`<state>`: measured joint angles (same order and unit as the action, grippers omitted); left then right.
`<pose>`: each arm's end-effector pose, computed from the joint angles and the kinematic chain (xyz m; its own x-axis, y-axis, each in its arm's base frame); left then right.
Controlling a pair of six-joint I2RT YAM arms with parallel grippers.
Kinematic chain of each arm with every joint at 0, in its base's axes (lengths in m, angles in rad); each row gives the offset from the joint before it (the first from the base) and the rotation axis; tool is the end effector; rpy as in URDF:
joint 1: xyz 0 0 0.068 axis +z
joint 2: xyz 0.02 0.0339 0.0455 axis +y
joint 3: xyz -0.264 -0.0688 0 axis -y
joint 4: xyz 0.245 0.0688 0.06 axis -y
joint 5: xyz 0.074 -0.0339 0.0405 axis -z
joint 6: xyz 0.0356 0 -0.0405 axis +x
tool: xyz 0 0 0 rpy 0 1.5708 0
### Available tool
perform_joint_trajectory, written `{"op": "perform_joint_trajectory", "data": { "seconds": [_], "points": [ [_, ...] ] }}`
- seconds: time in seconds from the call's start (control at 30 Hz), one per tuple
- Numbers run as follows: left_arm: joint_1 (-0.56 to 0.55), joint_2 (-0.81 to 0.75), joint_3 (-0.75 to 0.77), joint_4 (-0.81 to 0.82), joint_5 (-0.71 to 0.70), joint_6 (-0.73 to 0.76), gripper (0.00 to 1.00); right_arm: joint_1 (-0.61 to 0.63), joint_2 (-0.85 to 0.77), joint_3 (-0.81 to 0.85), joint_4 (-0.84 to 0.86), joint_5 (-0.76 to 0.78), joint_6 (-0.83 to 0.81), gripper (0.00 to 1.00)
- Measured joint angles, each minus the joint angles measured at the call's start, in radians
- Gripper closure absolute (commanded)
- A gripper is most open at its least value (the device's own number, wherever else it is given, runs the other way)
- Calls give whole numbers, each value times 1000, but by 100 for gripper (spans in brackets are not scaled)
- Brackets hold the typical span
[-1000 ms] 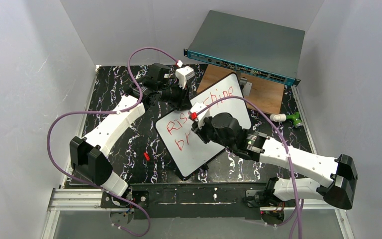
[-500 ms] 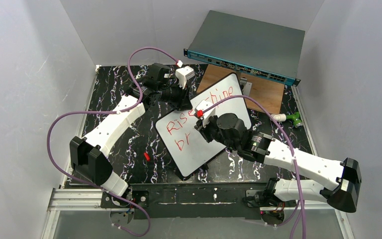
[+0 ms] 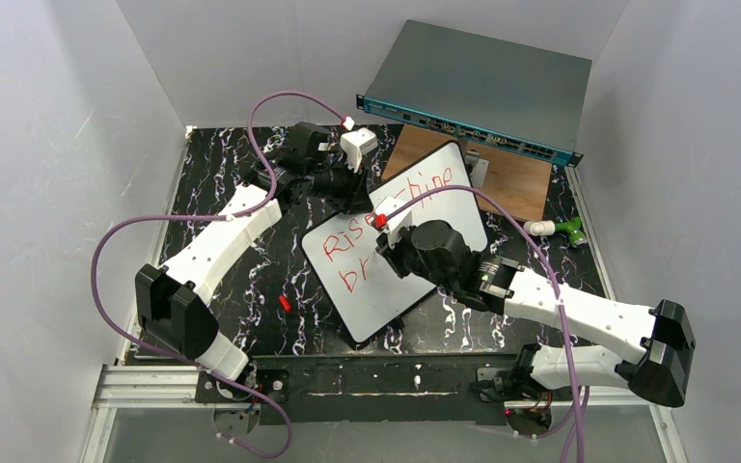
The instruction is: Write a sentence on the whiteboard
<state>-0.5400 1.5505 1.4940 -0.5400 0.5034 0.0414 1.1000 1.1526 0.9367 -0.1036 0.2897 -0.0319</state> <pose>0.2911 -0.1945 0.3644 -0.4486 0.3112 -0.8378 0.8119 0.5337 -0.2365 0.1304 0.2339 0.3269 -0.1191 -0.3014 -0.9460 -0.7352 0.6671 -0.1200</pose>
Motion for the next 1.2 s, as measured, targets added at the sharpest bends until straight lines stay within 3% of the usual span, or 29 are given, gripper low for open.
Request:
{"op": "perform_joint_trajectory", "data": {
  "seconds": [1.2],
  "points": [
    [0,0,1,-2,-6,3,100,0,-12,-51,-31,-16,56,99]
  ]
}}
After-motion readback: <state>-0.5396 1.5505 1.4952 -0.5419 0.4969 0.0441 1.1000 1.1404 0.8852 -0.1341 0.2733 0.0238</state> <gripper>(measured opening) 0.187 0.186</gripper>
